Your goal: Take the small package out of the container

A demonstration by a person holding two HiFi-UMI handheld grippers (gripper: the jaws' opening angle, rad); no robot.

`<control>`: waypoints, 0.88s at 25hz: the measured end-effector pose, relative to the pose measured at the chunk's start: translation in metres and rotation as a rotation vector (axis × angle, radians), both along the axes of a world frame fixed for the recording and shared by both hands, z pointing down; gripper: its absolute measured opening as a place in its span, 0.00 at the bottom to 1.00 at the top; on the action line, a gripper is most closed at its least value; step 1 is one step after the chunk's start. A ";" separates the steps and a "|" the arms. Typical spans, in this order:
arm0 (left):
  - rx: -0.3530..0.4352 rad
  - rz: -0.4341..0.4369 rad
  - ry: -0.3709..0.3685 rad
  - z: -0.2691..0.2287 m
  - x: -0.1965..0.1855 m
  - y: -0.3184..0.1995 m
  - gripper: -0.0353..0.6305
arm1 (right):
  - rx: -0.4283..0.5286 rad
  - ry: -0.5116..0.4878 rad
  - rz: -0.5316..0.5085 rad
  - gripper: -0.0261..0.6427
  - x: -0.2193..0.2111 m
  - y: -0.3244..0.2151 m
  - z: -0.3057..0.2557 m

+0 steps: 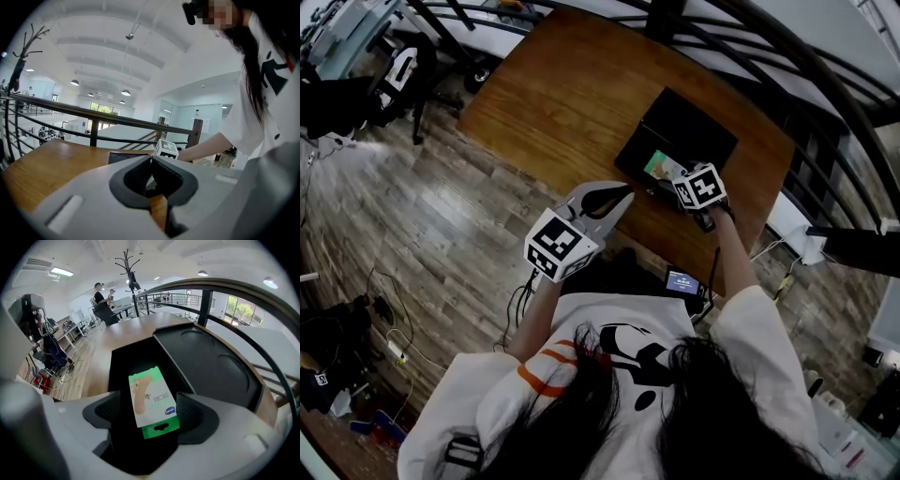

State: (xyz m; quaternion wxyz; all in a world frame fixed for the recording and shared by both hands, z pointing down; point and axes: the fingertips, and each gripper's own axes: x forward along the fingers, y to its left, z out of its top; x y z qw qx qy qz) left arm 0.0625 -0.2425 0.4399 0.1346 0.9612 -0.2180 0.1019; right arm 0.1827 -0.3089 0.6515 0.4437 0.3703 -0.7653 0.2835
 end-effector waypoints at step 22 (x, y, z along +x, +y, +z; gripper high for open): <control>0.006 -0.033 -0.003 0.001 -0.007 -0.006 0.05 | 0.008 0.161 0.026 0.22 -0.003 -0.005 0.009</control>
